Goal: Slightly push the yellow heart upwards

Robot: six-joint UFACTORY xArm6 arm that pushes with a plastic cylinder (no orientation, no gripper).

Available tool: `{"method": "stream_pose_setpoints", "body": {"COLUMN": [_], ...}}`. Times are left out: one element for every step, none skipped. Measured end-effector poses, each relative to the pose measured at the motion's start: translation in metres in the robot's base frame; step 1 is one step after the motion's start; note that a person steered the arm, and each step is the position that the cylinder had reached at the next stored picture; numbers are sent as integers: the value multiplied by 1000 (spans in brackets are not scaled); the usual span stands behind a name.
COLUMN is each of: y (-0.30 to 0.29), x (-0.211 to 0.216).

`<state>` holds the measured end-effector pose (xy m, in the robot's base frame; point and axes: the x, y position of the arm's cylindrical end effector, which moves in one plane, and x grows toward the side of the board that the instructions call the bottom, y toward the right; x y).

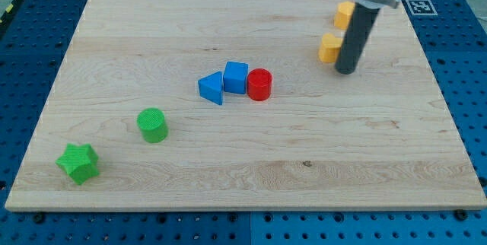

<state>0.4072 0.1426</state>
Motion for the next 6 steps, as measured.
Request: {"method": "stream_pose_setpoints", "body": {"y": [-4,3,4,4,4,3], "x": [0,-10,-26,-29,-29,0]}}
